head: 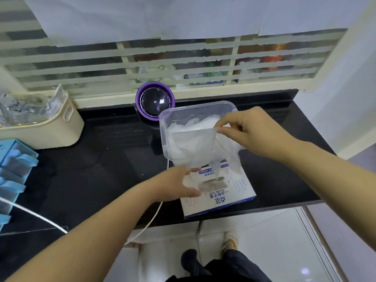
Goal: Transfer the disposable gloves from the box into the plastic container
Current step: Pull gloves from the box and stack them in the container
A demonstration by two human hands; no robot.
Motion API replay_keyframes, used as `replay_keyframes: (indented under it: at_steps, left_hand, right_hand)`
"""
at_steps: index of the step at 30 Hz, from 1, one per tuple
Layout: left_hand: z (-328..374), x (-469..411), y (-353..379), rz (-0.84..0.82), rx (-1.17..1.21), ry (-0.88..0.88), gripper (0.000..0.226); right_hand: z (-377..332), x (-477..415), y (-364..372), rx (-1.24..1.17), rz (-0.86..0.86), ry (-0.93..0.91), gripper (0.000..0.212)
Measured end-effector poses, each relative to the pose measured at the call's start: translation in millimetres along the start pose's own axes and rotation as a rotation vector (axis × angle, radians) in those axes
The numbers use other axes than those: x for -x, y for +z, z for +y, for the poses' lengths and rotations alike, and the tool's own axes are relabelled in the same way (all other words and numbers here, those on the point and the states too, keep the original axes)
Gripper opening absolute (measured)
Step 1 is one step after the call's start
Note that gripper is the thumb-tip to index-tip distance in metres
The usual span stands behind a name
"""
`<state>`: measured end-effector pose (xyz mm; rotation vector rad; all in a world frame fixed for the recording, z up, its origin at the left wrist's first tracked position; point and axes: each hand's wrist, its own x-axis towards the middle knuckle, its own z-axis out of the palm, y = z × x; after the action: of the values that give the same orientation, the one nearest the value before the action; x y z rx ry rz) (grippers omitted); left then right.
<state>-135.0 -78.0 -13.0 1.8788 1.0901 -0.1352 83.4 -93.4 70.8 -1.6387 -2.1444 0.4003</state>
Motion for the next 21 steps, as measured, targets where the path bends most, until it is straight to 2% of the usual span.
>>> replay_keyframes:
  at_steps: [4, 7, 9, 11, 15, 17, 19, 21]
  left_hand:
    - [14, 18, -43, -0.126, 0.678, 0.028, 0.055]
    - [23, 20, -61, -0.039, 1.028, 0.064, 0.039]
    - [34, 15, -66, 0.051, 1.097, 0.087, 0.037]
    - [44, 4, -68, 0.154, 1.042, 0.094, 0.04]
    - [62, -13, -74, 0.316, 1.04, 0.11, 0.02]
    - [70, -17, -78, 0.343, 1.157, 0.149, 0.02]
    - [74, -19, -82, 0.309, 1.278, 0.207, 0.026]
    - [77, -23, -85, 0.289, 1.389, 0.246, 0.03]
  right_hand:
    - [-2, -6, -20, 0.064, 0.016, -0.07, 0.023]
    - [-5, -14, -30, 0.127, -0.022, -0.146, 0.021]
    - [-6, -20, -34, 0.202, -0.053, -0.181, 0.022]
    - [-7, -27, -37, 0.278, -0.064, -0.204, 0.022]
    - [-2, -40, -39, 0.358, -0.08, -0.176, 0.029]
    - [4, -44, -42, 0.228, -0.093, -0.069, 0.055]
    - [11, -47, -42, -0.063, -0.154, 0.146, 0.084]
    - [23, -48, -32, -0.364, -0.181, 0.365, 0.099]
